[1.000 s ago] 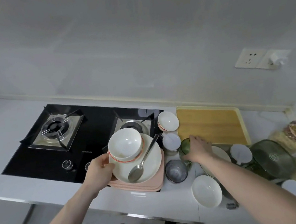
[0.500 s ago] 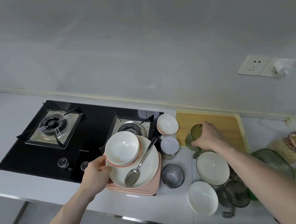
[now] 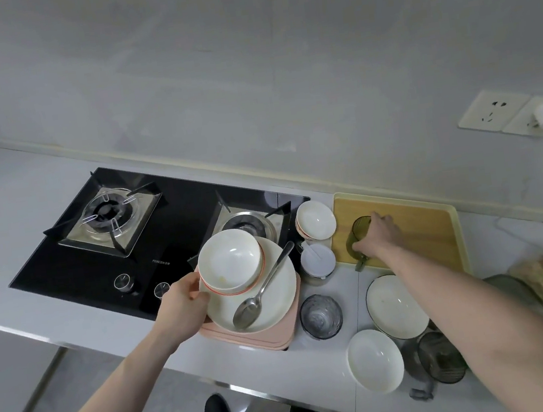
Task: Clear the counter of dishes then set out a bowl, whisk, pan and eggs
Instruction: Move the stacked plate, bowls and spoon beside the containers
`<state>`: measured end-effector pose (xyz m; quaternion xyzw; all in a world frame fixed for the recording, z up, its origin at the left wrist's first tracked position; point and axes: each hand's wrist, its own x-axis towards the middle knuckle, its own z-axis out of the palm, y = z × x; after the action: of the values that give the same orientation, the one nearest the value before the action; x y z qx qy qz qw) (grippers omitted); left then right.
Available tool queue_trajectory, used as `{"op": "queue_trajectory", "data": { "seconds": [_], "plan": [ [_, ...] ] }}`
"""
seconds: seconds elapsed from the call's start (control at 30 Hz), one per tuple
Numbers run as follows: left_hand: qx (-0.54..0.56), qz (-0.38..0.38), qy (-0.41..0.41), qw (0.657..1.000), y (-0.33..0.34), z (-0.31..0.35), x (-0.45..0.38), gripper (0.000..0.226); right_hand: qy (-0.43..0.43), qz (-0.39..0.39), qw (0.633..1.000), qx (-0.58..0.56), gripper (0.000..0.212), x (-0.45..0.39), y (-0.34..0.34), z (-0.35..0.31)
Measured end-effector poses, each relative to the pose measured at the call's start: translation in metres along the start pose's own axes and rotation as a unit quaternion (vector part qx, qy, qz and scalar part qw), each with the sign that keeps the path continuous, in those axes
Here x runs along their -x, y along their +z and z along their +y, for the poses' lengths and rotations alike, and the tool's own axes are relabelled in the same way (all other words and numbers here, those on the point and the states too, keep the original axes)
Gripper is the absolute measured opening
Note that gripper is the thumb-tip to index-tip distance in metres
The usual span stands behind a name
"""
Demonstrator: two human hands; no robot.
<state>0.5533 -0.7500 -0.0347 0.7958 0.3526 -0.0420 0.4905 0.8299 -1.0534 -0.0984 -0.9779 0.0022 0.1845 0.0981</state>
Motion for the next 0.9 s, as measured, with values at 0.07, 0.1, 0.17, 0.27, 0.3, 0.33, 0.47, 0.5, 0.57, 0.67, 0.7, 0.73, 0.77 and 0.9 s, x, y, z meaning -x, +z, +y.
{"op": "queue_trajectory", "data": {
  "seconds": [0.07, 0.1, 0.17, 0.27, 0.3, 0.33, 0.47, 0.5, 0.57, 0.67, 0.7, 0.73, 0.77, 0.9],
  "plan": [
    [-0.01, 0.003, 0.005, 1.0, 0.0, 0.001, 0.0, 0.021, 0.003, -0.006, 1.0, -0.01, 0.106, -0.003, 0.0, 0.002],
    [-0.02, 0.005, 0.008, 1.0, 0.0, 0.002, 0.001, 0.021, 0.006, -0.009, 1.0, -0.017, 0.111, -0.002, 0.0, 0.004],
    [-0.045, 0.015, 0.016, 0.999, 0.0, 0.003, 0.001, 0.021, 0.004, 0.0, 0.999, -0.032, 0.116, 0.003, -0.004, 0.005],
    [-0.097, 0.032, 0.026, 0.994, -0.001, 0.005, 0.0, 0.02, -0.02, 0.066, 0.99, -0.12, 0.1, 0.021, -0.012, 0.01],
    [-0.109, 0.033, 0.029, 0.993, -0.001, 0.005, -0.001, 0.021, -0.03, 0.096, 0.98, -0.169, 0.089, 0.033, -0.015, 0.015],
    [-0.115, 0.036, 0.028, 0.992, -0.001, 0.005, -0.001, 0.022, -0.045, 0.119, 0.969, -0.213, 0.079, 0.043, -0.018, 0.018],
    [-0.13, 0.015, 0.036, 0.991, -0.003, 0.006, -0.002, 0.024, -0.057, 0.159, 0.954, -0.25, 0.05, 0.1, -0.024, 0.046],
    [-0.13, 0.008, 0.039, 0.991, -0.004, 0.005, -0.003, 0.024, -0.045, 0.16, 0.955, -0.245, 0.046, 0.114, -0.022, 0.054],
    [-0.134, -0.007, 0.048, 0.99, -0.008, 0.005, -0.006, 0.024, -0.009, 0.165, 0.957, -0.237, 0.044, 0.138, -0.014, 0.071],
    [-0.13, -0.03, 0.054, 0.99, -0.011, 0.001, -0.01, 0.029, 0.05, 0.149, 0.967, -0.202, 0.047, 0.17, 0.006, 0.097],
    [-0.133, -0.032, 0.053, 0.989, -0.011, 0.001, -0.009, 0.031, 0.066, 0.133, 0.972, -0.183, 0.052, 0.179, 0.012, 0.103],
    [-0.137, -0.031, 0.053, 0.989, -0.011, 0.001, -0.009, 0.031, 0.08, 0.116, 0.976, -0.166, 0.059, 0.187, 0.018, 0.108],
    [-0.139, -0.03, 0.053, 0.988, -0.01, 0.002, -0.008, 0.029, 0.095, 0.104, 0.978, -0.154, 0.065, 0.194, 0.023, 0.112],
    [-0.117, -0.043, 0.049, 0.991, -0.012, 0.006, -0.002, 0.018, 0.144, 0.065, 0.979, -0.128, 0.087, 0.214, 0.041, 0.12]
  ]
}}
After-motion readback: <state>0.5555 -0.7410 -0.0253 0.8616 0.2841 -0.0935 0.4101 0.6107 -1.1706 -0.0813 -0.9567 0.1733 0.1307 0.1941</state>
